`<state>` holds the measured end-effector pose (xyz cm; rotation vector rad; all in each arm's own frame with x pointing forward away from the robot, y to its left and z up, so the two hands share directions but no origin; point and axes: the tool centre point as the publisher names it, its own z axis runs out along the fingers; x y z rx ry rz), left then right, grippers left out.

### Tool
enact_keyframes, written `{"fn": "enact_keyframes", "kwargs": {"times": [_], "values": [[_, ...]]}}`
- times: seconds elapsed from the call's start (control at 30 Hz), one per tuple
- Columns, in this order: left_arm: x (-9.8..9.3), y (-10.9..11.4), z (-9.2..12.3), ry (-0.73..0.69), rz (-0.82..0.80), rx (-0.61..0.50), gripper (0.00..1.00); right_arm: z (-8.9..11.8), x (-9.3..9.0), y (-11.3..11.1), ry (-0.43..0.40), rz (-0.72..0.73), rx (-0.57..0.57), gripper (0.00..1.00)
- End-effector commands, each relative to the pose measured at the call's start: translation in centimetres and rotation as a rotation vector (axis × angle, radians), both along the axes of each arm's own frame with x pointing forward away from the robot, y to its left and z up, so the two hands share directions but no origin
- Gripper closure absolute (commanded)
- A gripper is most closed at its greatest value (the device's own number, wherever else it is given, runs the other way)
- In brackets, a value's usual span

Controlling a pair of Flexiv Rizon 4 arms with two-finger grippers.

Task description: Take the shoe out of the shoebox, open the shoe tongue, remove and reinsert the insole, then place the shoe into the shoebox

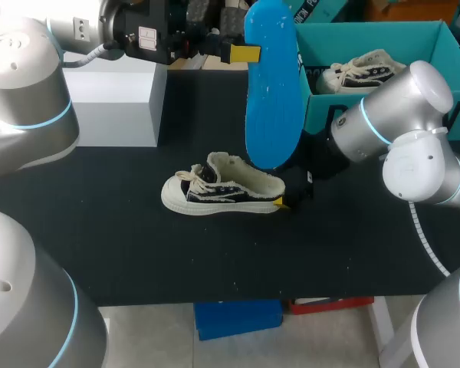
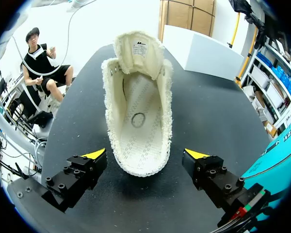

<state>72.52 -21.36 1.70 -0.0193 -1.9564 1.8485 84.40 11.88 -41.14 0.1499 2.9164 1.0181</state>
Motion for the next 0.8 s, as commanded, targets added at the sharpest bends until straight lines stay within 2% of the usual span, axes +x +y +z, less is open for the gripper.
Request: {"fn": "enact_keyframes", "kwargs": {"times": [0.03, 0.67, 0.8], "values": [[-0.1, -0.1, -0.1, -0.001, 0.004, -0.001, 1.00, -0.7, 0.0, -0.1, -0.003, -0.011, 0.094, 0.00], [-0.1, -0.1, -0.1, -0.001, 0.004, -0.001, 1.00, -2.0, 0.0, 0.1, -0.022, -0.039, 0.312, 0.00], [-0.1, -0.1, -0.1, -0.001, 0.004, -0.001, 1.00, -2.1, 0.1, 0.0, -0.016, -0.041, 0.329, 0.00]]}}
